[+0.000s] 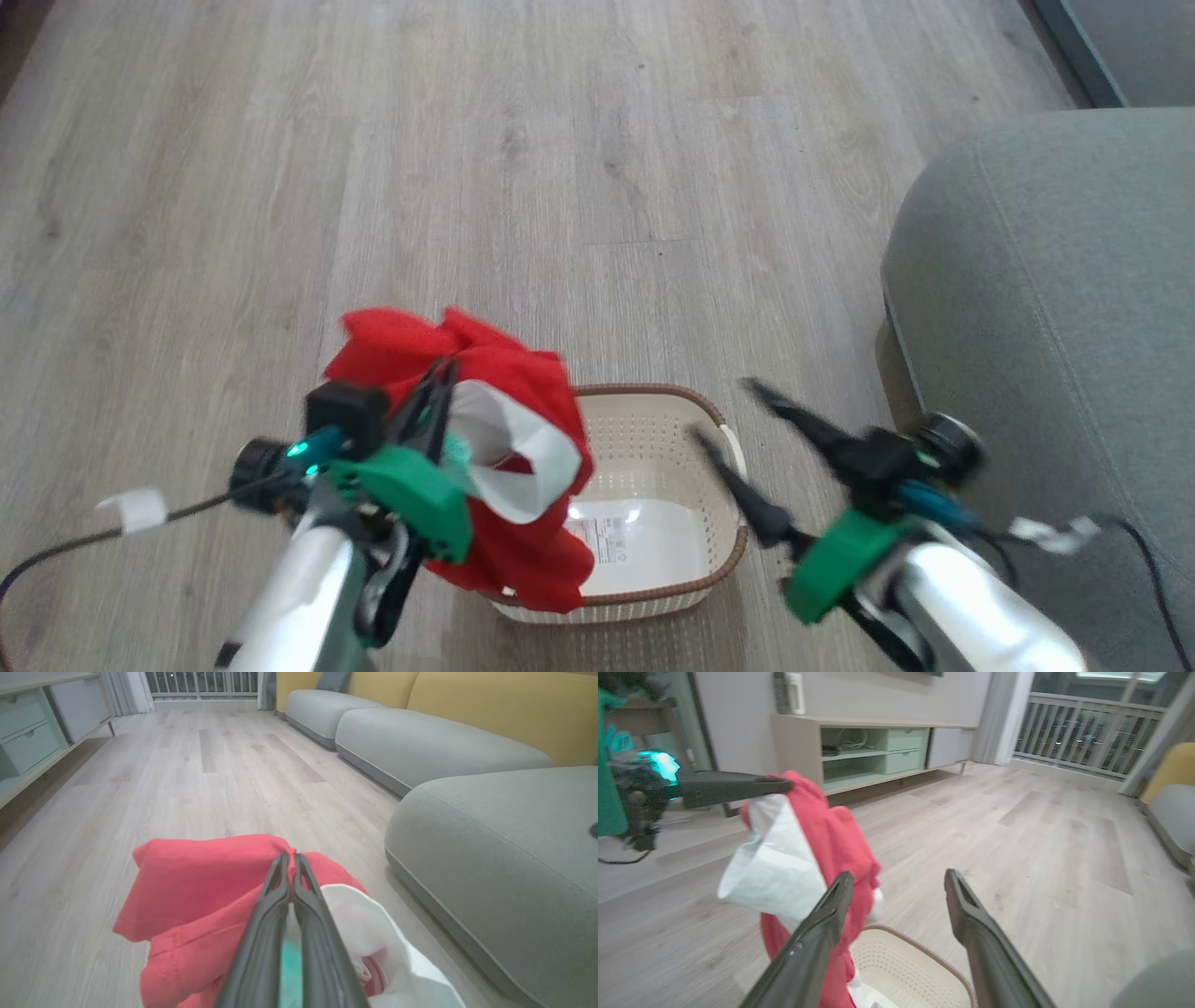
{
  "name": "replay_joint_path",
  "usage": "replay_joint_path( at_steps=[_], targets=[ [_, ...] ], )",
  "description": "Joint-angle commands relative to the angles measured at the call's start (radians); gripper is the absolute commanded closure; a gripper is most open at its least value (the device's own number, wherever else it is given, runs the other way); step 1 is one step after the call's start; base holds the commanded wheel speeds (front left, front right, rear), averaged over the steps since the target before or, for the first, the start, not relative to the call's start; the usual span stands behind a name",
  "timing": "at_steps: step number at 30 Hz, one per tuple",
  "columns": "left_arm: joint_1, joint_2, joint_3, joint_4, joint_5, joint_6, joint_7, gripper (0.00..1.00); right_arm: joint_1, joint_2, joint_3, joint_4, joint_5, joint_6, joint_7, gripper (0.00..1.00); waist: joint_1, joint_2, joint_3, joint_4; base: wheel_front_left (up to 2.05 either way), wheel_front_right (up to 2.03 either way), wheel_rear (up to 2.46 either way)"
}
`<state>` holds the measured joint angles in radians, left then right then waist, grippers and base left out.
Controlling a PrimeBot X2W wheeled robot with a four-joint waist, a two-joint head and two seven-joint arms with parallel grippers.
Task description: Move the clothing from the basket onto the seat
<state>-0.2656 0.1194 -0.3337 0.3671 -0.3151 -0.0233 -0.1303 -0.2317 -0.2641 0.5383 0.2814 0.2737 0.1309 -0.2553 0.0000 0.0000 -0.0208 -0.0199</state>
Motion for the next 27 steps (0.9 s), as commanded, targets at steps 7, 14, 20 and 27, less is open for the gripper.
replay_joint_path(
  at_steps=[7, 14, 20, 27],
  targets=[
    [-0.123, -0.025, -0.066, -0.073, 0.027, -0.042, 0.020, 1.00, -0.284, -0.095, 0.348, 0.027, 0.183, 0.000, -0.006, 0.00, 0.0000, 0.0000, -0.003, 0.026, 0.00, 0.00, 0.00],
    [-0.138, -0.041, -0.155, -0.099, 0.041, -0.064, 0.038, 1.00, -0.403, -0.138, 0.500, 0.064, 0.238, 0.000, -0.006, 0.00, 0.0000, 0.0000, -0.009, 0.035, 0.00, 0.00, 0.00],
    [-0.143, -0.042, -0.215, -0.140, 0.044, -0.081, 0.054, 1.00, -0.463, -0.165, 0.603, 0.110, 0.228, 0.000, -0.006, 0.00, 0.0000, 0.0000, -0.009, 0.025, 0.00, 0.00, 0.00],
    [-0.141, -0.033, -0.233, -0.174, 0.032, -0.085, 0.070, 1.00, -0.491, -0.173, 0.559, 0.126, 0.179, 0.000, -0.006, 0.00, 0.0000, 0.0000, -0.003, 0.005, 0.00, 0.00, 0.00]
  ],
)
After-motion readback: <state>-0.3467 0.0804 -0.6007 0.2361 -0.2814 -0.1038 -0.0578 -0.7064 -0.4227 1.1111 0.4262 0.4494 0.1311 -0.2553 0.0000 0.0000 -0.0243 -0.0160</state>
